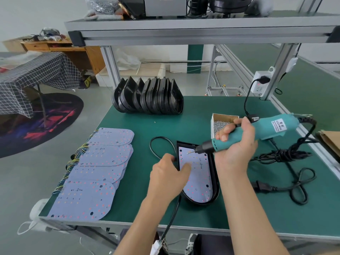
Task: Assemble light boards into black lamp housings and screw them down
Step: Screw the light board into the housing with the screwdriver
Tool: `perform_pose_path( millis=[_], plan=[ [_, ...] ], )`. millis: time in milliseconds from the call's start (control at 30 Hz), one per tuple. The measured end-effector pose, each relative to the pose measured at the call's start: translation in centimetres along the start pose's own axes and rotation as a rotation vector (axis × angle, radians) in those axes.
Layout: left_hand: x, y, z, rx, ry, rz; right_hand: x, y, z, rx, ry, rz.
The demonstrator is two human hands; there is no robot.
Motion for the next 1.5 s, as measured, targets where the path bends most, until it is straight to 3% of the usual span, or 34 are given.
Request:
perform_pose_path(
  millis=[267, 1167, 1500],
  plan=[
    [-3.0, -0.3, -1.1, 0.085, -0.082, 0.072, -0.7, 2.5, -0.3, 0.091, -0.029, -0.027],
    [-3.2, -0.7, -1.3, 0.082, 0.024, 0.035, -1.0, 3.8, -0.8, 0.169, -0.113, 0.011],
    [-3.2, -0.4, -1.2, 0.055, 0.031, 0.018, -0.5, 3.0, -2.9, 0.276, -0.221, 0.07]
  ],
)
Point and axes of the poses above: each hand's wrist, its own x-axis away from the middle knuckle, its own z-axis out of the back of the hand, y = z × x, the point moved 6 cm from there along -x, towards the middle knuckle, and after that the axes turned 9 degrees about -y, right-handed, at the moved point
